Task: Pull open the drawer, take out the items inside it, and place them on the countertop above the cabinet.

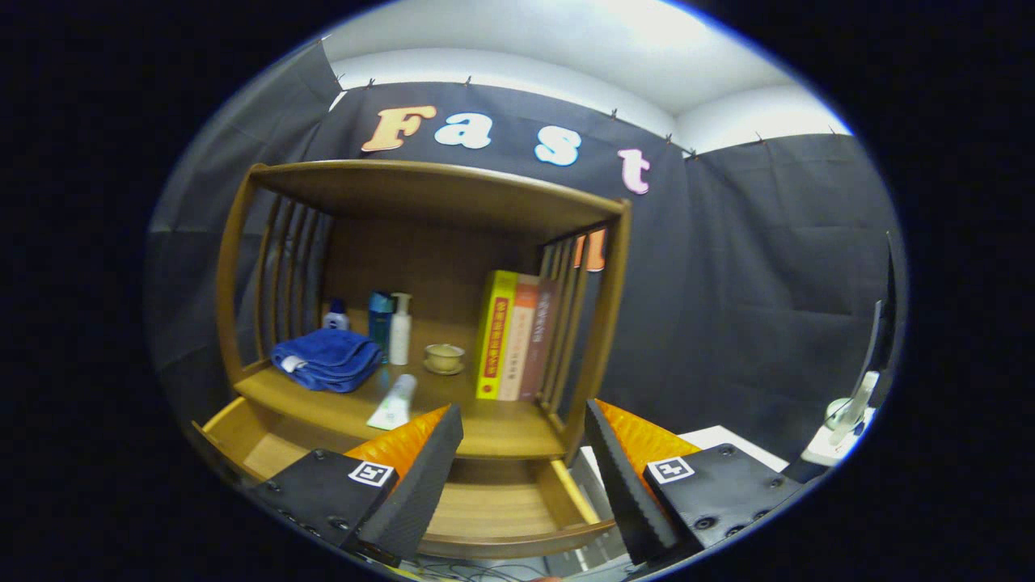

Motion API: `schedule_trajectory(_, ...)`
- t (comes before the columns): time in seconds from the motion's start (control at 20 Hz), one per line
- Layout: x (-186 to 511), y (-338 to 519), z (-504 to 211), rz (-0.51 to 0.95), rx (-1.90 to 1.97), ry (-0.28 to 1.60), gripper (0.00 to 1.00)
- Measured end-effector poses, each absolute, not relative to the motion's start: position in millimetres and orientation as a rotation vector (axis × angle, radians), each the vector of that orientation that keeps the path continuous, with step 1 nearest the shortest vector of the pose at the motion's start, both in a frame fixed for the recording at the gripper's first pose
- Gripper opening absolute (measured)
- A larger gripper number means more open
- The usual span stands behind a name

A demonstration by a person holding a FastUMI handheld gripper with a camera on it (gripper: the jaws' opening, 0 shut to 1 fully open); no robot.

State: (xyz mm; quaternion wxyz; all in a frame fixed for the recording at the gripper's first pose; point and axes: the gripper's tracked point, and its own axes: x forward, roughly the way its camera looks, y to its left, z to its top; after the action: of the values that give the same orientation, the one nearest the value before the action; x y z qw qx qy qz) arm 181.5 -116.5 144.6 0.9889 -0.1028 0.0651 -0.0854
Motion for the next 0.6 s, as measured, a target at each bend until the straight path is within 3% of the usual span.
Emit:
schedule_trajectory(0.2,175,-150,169,-0.226,-0.163,0.074,0.99)
schedule_trajectory(0.6,93,-32,81,-0.031,0.015,0.092,0.99)
